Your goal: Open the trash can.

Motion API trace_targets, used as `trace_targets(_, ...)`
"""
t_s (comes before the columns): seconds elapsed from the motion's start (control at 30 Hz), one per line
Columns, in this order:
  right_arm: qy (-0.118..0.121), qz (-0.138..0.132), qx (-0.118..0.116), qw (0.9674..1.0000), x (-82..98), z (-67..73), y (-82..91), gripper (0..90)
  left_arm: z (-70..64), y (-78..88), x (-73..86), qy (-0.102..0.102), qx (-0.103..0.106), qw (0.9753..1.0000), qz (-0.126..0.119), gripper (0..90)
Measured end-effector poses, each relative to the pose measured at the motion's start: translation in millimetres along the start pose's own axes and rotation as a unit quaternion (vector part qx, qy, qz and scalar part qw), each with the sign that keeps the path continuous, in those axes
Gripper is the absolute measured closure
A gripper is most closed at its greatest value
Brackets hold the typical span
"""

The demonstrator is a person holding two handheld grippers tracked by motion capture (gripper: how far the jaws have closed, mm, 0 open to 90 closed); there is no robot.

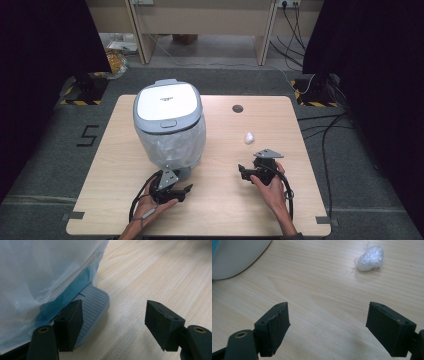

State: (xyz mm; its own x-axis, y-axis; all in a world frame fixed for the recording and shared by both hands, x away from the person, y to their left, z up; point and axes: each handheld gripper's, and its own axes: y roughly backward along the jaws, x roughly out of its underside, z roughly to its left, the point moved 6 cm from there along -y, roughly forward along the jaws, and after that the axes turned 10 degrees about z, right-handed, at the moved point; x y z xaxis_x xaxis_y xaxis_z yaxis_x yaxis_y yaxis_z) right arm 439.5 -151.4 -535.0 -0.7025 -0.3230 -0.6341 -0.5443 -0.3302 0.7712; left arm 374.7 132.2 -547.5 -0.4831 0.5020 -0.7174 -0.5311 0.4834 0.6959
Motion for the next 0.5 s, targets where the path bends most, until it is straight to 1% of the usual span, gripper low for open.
trace_targets(0.03,-0.001,0.0,-0.001,1.0,-0.4,-1.7,0.2,18.5,1.0,-0.3,1.0,0.006,0.005,1.0,-0.004,30.3)
trace_targets(0.1,-0.003,0.0,-0.001,1.0,-0.7,-2.9,0.2,18.5,1.1,-0.4,1.1,0.005,0.006,1.0,-0.003,30.8)
trace_targets(0.17,-0.008,-0.001,-0.002,1.0,-2.4,-5.9,0.7,18.5,1.5,-1.1,1.2,0.003,0.007,1.0,0.004,30.9)
trace_targets(0.23,-0.008,-0.002,-0.002,1.0,-2.9,-6.7,0.7,18.5,3.0,-1.9,2.3,0.007,0.016,0.9998,0.008,30.9)
trace_targets(0.27,-0.009,-0.002,-0.003,1.0,-3.1,-7.2,0.8,18.5,3.3,-2.7,2.7,0.012,0.022,0.9997,0.008,31.0)
trace_targets(0.3,-0.008,-0.001,-0.003,1.0,-3.2,-7.7,0.9,18.5,4.2,-3.3,3.6,0.01,0.024,0.9996,0.013,31.0)
trace_targets(0.33,-0.009,-0.001,-0.002,1.0,-3.1,-8.1,0.9,18.5,3.8,-4.4,3.8,0.014,0.025,0.9995,0.011,31.2)
trace_targets(0.43,-0.011,0.0,-0.004,0.9999,-2.8,-8.8,0.8,18.5,3.2,-5.8,4.4,0.011,0.022,0.9996,0.01,31.4)
trace_targets(0.47,-0.012,0.0,-0.004,0.9999,-3.0,-9.0,0.6,18.5,4.2,-6.0,4.4,0.014,0.028,0.9995,0.01,31.4)
trace_targets(0.5,-0.012,0.0,-0.004,0.9999,-3.0,-9.0,0.6,18.5,4.2,-6.0,4.4,0.014,0.028,0.9995,0.01,31.4)
